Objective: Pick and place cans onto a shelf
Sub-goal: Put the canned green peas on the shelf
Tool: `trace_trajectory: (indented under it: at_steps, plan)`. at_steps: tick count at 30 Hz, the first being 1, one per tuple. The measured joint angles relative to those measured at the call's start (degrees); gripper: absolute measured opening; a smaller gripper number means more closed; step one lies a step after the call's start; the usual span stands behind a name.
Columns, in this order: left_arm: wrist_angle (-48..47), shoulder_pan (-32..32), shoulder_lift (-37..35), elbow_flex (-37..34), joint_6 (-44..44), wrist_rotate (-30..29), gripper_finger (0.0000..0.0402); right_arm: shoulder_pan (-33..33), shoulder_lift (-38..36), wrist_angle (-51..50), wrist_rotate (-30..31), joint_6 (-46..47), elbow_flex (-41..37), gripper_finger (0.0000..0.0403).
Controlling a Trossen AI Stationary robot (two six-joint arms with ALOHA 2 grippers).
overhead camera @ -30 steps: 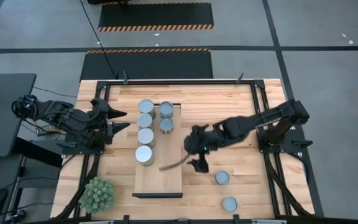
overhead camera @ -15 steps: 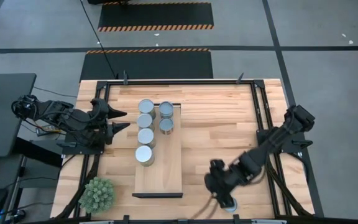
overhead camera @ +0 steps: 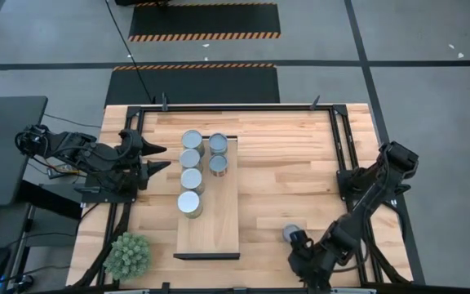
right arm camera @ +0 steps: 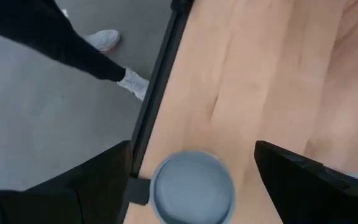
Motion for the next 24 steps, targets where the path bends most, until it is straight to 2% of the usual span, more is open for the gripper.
trace_trajectory:
  at_steps: [12,24]
  plan:
    - [-0.89,0.01,0.00,0.00,-0.64,0.06,0.0254,1.76,3.18,1.04,1.00,-8.53,-0.94,0.0346]
    - [-1.50,0.01,-0.02,0.00,-1.12,0.39,0.0254,2.22,5.55,-0.28,-0.37,-9.77,-0.94,0.0346]
